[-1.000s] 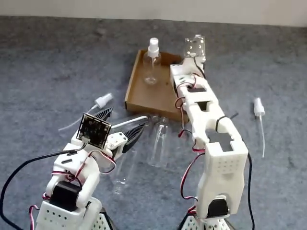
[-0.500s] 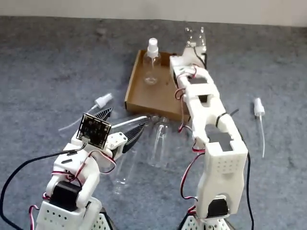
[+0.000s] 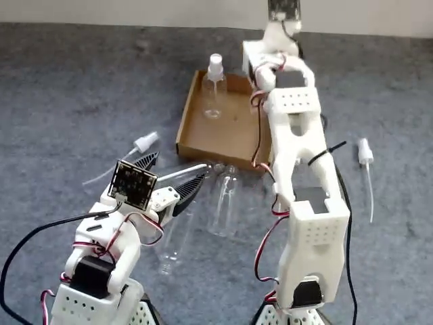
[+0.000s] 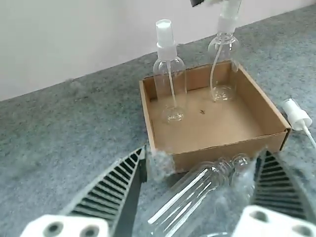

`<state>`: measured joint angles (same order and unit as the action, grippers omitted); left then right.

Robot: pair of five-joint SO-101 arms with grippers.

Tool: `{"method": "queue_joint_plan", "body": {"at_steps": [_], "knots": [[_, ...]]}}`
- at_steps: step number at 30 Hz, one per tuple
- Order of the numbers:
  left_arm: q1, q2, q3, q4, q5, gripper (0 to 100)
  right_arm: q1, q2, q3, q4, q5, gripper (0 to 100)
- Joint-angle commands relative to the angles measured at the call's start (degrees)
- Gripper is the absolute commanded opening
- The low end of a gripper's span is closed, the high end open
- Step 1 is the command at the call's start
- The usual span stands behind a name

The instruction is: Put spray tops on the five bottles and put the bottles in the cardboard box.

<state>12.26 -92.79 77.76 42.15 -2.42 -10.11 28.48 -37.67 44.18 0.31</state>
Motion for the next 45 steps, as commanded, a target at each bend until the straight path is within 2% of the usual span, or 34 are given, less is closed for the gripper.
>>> {"method": "queue_joint_plan", "body": {"at_steps": [1, 7, 11, 15, 18, 20, 25, 35, 41, 45], "knots": [[-0.7, 0.4, -0.2, 0.0, -0.4, 28, 0.6, -1.7, -14.8, 17.2, -0.6, 31.4], [-0.8, 0.4, -0.2, 0.0, -0.4, 28, 0.6, -1.5, -29.8, 40.7, -0.4, 30.6], [-0.8, 0.4, -0.2, 0.0, -0.4, 28, 2.7, -1.5, -35.6, 50.6, 0.5, 20.5], [-0.8, 0.4, -0.2, 0.0, -0.3, 28, 8.5, -1.3, -35.3, 57.2, 13.2, 16.8], [-0.8, 0.1, -0.2, 0.1, -0.2, 28, 17.2, -1.3, -28.7, 55.5, 14.8, 16.8], [-0.8, 0.0, -0.2, 0.2, -0.2, 28, 22.3, -1.3, -24.4, 53.0, 18.5, 16.8], [-0.8, 0.0, -0.2, 0.2, -0.2, 28, 28.9, -1.2, -12.1, 43.7, 29.5, 16.8], [-0.7, 0.3, -0.2, 0.2, -0.2, 28, 31.5, -1.1, 14.3, 21.1, 30.7, 16.8], [-0.6, 0.4, -0.1, 0.3, -0.2, 28, 34.3, -1.1, 21.9, 13.4, 30.7, 16.8], [-0.4, -0.1, 1.1, 0.0, -0.3, 28, 35.5, -0.7, 22.9, 12.1, 30.8, 16.8]]}}
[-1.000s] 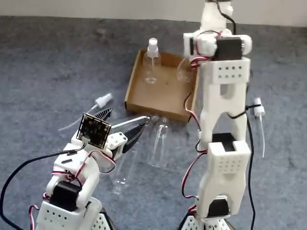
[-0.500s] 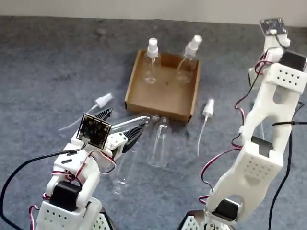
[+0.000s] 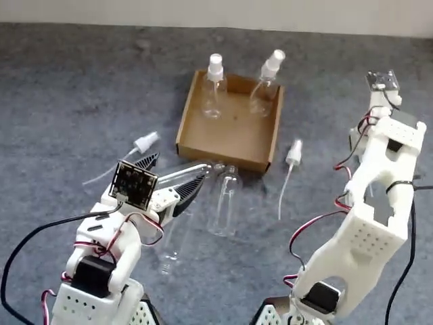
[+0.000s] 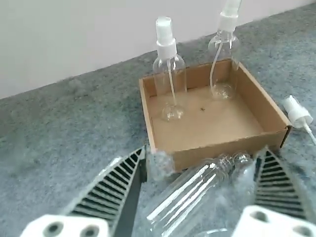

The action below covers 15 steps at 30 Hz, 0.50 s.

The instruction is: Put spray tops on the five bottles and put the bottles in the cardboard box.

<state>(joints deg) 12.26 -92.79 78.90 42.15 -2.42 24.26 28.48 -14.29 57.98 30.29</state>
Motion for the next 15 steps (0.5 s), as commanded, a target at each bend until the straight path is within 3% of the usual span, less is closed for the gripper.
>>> {"method": "queue_joint_plan", "body": {"at_steps": [1, 9, 15], "knots": [[-0.4, -0.1, 0.0, 0.0, -0.3, 28, 1.2, 0.4, -0.5, -1.6, 0.8, 16.8], [-0.7, -0.1, 0.0, 0.0, -0.2, 28, 1.0, 11.3, -1.1, -1.5, 0.7, 15.7], [-2.2, -0.1, -0.3, 0.4, -0.3, 28, 1.7, 6.6, -1.8, 1.7, 0.5, 0.0]]}}
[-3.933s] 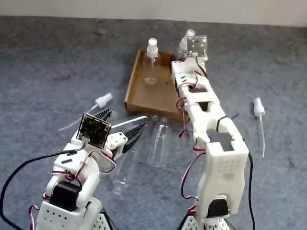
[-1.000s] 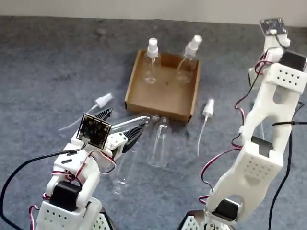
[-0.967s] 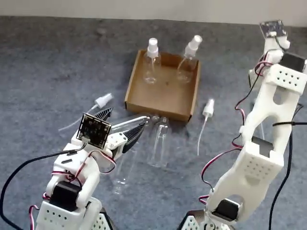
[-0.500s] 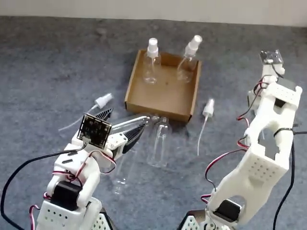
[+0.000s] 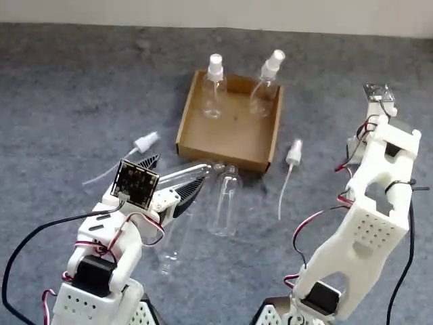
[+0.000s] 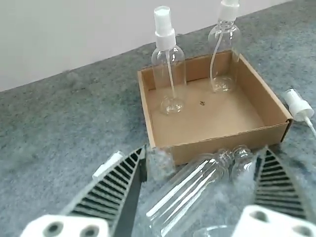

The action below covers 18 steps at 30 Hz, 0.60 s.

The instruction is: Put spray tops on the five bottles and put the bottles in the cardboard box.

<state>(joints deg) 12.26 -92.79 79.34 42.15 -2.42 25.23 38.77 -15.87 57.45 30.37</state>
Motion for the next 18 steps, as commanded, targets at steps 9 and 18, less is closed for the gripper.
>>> {"method": "queue_joint_plan", "body": {"at_steps": [9, 18], "knots": [[-23.8, -0.1, -1.6, 7.1, -0.3, 28, -4.0, -24.8, -0.1, 24.0, -1.5, 0.4], [-38.4, -0.1, 4.1, 7.3, -0.4, 28, -31.1, -49.8, -0.1, 38.8, -15.3, 0.4]]}}
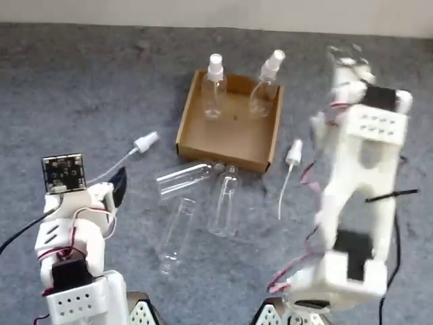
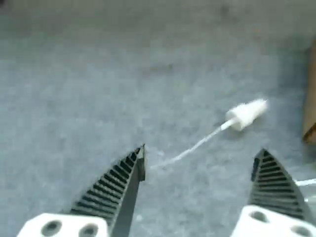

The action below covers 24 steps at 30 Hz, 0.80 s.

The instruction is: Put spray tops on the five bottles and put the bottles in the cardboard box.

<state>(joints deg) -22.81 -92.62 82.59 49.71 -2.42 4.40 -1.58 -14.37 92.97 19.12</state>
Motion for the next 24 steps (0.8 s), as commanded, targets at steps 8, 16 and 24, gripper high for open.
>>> {"method": "queue_joint_plan", "body": {"at_steps": [8, 16, 24], "knots": [[-6.2, -0.3, 5.0, -0.4, -0.2, 28, -40.7, -4.9, -1.5, -3.4, -19.3, 0.4], [-6.1, -0.3, 7.3, -3.3, -0.2, 28, -50.3, 17.5, -10.4, -15.0, -32.1, 0.4], [-3.6, -0.3, 8.4, -4.5, -0.4, 28, -53.9, 35.1, -27.8, -13.0, -37.4, 7.7]]}}
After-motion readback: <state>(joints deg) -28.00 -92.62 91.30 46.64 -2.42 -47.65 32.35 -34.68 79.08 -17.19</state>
